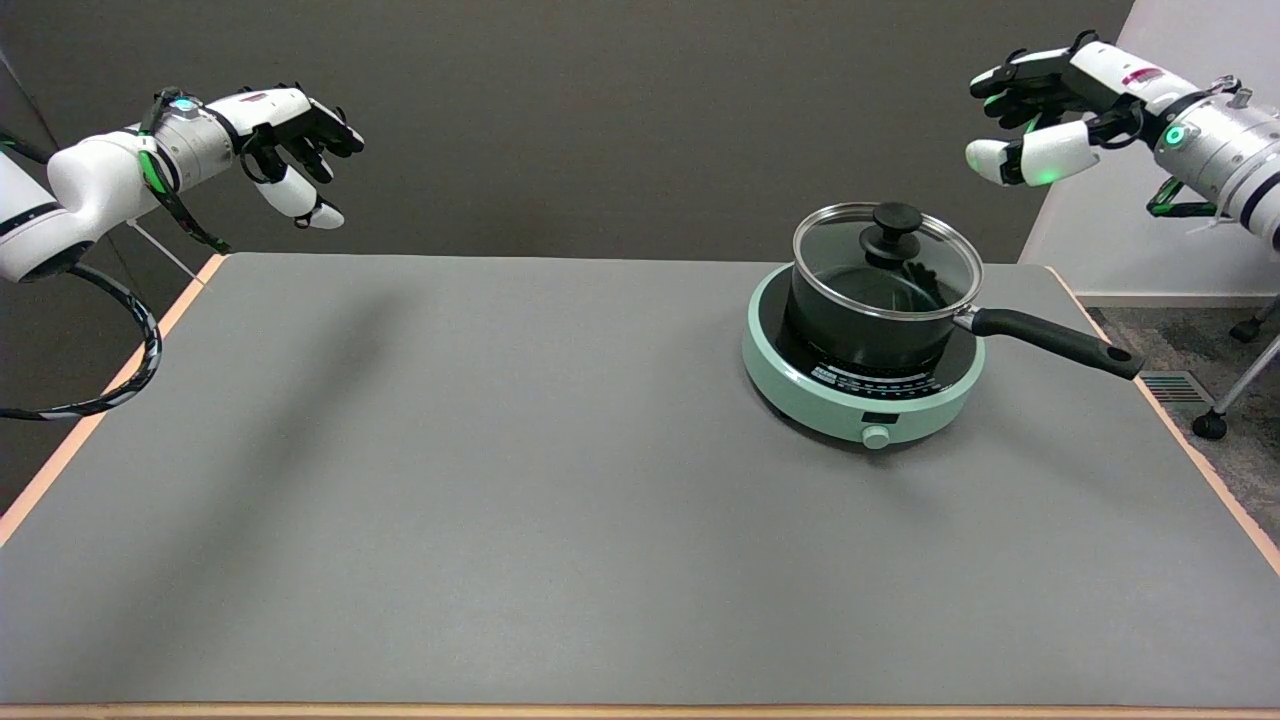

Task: Pick up the pot lid.

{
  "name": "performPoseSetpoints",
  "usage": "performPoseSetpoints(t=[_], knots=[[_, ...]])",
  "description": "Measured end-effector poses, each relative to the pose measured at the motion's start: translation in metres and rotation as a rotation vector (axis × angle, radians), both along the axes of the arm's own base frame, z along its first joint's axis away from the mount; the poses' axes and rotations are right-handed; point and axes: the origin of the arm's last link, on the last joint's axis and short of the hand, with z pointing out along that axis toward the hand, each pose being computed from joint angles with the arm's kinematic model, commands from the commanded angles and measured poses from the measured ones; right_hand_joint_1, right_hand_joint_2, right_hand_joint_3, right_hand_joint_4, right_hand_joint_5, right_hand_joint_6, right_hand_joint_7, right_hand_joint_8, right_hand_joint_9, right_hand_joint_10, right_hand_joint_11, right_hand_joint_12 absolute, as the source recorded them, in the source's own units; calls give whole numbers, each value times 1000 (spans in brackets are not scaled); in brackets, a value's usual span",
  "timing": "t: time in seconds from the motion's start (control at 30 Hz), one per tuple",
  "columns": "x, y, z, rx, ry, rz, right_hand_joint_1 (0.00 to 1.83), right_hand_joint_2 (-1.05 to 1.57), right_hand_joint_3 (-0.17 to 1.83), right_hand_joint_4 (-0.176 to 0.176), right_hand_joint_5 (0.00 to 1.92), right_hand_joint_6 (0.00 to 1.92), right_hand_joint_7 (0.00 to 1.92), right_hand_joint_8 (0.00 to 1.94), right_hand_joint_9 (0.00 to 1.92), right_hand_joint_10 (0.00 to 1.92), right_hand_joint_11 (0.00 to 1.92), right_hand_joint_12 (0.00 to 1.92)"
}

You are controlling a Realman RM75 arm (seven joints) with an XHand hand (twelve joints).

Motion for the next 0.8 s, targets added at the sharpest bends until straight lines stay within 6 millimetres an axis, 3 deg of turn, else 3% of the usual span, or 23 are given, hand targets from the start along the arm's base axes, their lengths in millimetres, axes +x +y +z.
performPoseSetpoints(t=[0.2, 0.5, 0.8], knots=[[8, 1, 0, -9, -21, -8, 850, 480, 914, -32, 510, 217, 607, 256, 552, 537, 499, 1350], [20, 0, 0, -15, -37, -3, 847, 483, 918, -36, 481, 216, 579, 243, 538, 479, 502, 1352], [24, -21, -23, 42, -33, -35, 846, 482, 936, -31, 470, 211, 562, 231, 531, 449, 465, 1248]])
